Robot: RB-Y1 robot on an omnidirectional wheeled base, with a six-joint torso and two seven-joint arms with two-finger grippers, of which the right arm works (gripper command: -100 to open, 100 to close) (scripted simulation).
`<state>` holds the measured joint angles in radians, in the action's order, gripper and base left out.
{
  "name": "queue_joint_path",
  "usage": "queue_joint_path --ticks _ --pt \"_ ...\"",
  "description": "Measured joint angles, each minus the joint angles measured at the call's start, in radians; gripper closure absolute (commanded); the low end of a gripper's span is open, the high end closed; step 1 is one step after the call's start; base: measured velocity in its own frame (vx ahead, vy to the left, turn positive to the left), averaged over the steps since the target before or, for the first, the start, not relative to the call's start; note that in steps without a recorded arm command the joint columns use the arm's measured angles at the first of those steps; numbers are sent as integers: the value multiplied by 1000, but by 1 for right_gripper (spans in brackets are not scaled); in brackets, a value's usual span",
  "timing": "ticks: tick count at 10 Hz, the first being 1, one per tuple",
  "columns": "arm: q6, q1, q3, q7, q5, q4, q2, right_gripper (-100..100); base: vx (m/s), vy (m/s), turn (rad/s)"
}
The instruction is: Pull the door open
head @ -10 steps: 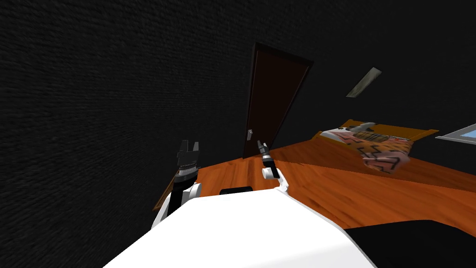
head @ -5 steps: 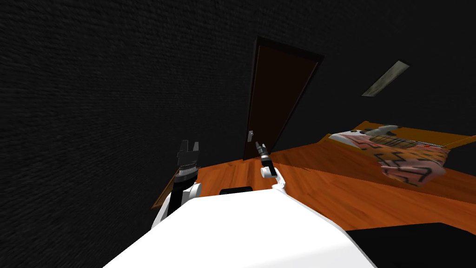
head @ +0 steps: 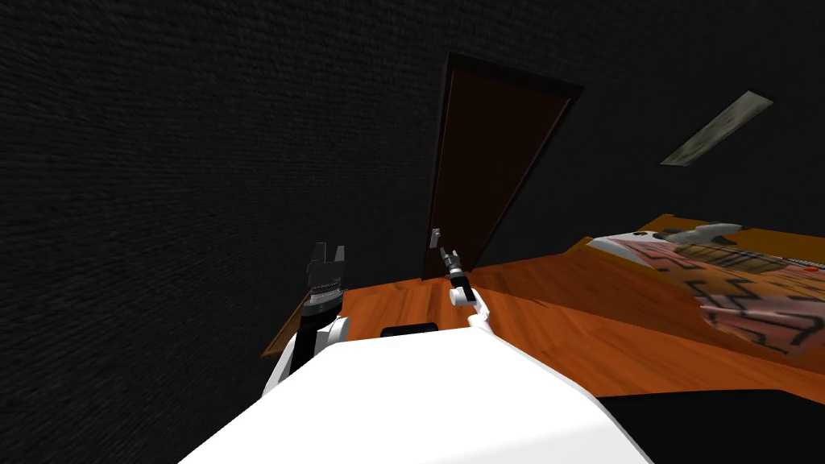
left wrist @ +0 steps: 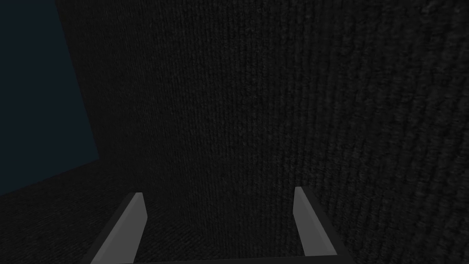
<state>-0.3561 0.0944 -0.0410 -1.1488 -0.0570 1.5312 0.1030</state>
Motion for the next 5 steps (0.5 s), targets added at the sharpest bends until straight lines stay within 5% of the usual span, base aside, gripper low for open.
queue_joint_path --ticks 5 --pt "15 -52 1 -123 -21 -99 2 -100 68 -97 84"
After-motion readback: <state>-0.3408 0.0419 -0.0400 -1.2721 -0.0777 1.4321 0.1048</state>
